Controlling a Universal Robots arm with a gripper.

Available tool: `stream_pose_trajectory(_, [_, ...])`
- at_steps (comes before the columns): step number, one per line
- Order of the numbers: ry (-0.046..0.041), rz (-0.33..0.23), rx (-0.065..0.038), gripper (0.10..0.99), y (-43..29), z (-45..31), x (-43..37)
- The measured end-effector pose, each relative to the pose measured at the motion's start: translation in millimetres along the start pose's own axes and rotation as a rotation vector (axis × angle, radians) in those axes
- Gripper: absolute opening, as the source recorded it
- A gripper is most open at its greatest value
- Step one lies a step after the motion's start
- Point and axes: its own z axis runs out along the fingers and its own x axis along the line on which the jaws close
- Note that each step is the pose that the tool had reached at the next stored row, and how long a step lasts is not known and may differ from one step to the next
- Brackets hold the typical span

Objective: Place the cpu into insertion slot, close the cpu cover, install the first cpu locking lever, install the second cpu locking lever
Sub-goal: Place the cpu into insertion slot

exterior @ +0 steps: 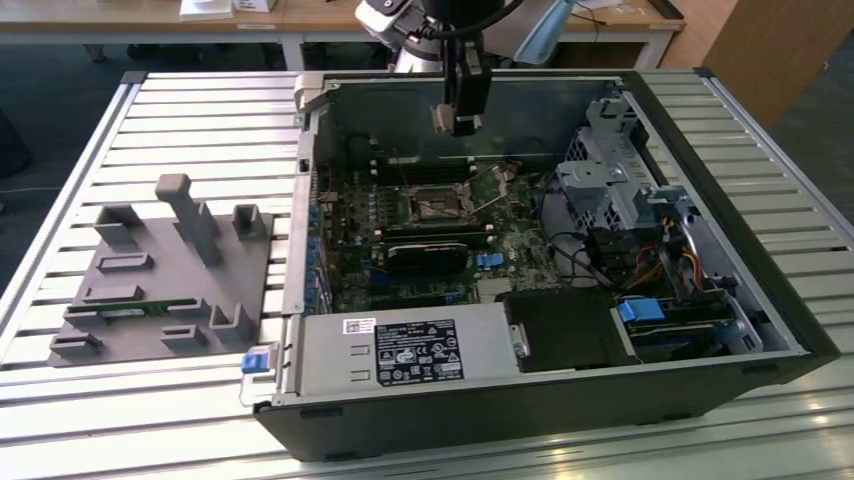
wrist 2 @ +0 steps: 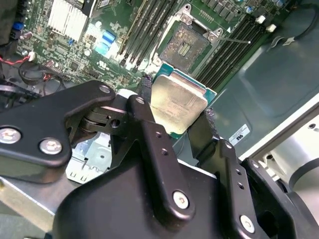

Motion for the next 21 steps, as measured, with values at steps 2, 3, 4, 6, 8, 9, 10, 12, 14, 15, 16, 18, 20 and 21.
stream_pose_trajectory(2, [-0.0001, 0.001, 0.0, 0.541, -0.3, 3.6, -0.1])
stream_pose_trajectory(3, [-0.0002, 0.001, 0.0, 0.541, -0.5, 5.3, -0.1])
stream_pose_trajectory(4, [-0.0001, 0.001, 0.0, 0.541, -0.6, 6.9, -0.1])
stream_pose_trajectory(6, [0.0, 0.001, 0.0, 0.541, -0.8, 9.7, -0.2])
stream_pose_trajectory(8, [0.0, 0.001, 0.0, 0.541, -1.0, 12.1, -0.2])
stream_pose_trajectory(9, [-0.0013, 0.002, 0.001, 0.541, -1.1, 14.0, -0.2])
stream_pose_trajectory(10, [-0.0018, 0.002, 0.001, 0.541, -1.3, 15.6, -0.2])
stream_pose_trajectory(12, [-0.002, 0.002, 0.001, 0.541, -1.5, 19.2, -0.1])
stream_pose_trajectory(14, [-0.0018, 0.002, 0.001, 0.541, -1.9, 23.0, -0.1])
stream_pose_trajectory(15, [-0.0019, 0.002, 0.001, 0.541, -1.9, 23.8, -0.1])
stream_pose_trajectory(16, [-0.002, 0.002, 0.001, 0.541, -2.0, 24.5, -0.2])
stream_pose_trajectory(18, [-0.002, 0.002, 0.001, 0.541, -2.0, 25.4, -0.2])
stream_pose_trajectory(20, [-0.0019, 0.002, 0.001, 0.541, -2.1, 26.2, -0.2])
stream_pose_trajectory(21, [-0.0019, 0.002, 0.001, 0.541, -2.1, 26.7, -0.2])
